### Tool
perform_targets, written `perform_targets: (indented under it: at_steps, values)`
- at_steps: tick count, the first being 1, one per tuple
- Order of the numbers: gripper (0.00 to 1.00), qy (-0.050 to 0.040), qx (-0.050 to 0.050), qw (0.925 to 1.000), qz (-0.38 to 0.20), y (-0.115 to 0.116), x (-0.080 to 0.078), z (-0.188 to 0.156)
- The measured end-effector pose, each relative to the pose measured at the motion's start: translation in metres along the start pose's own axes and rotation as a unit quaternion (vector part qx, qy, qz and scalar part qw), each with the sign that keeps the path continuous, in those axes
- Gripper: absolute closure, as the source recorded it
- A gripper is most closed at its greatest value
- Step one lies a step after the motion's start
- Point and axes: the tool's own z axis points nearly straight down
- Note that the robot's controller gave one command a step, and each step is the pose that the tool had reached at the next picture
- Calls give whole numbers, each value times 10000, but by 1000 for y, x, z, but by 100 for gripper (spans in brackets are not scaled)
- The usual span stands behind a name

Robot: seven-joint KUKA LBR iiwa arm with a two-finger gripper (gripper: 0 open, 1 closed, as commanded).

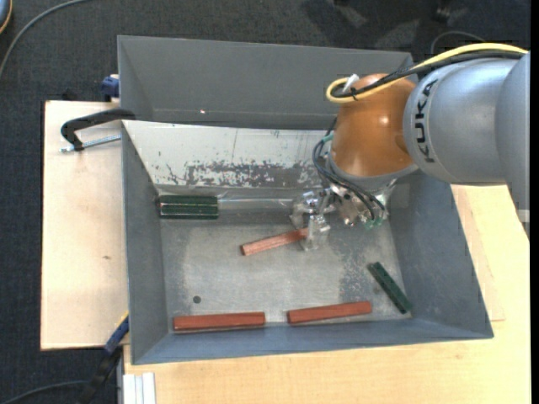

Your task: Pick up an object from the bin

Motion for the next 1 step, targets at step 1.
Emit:
perform_targets:
  at_steps: [1]
  values:
    - [100, -57, 16, 9993, 382, 6, 24, -126]
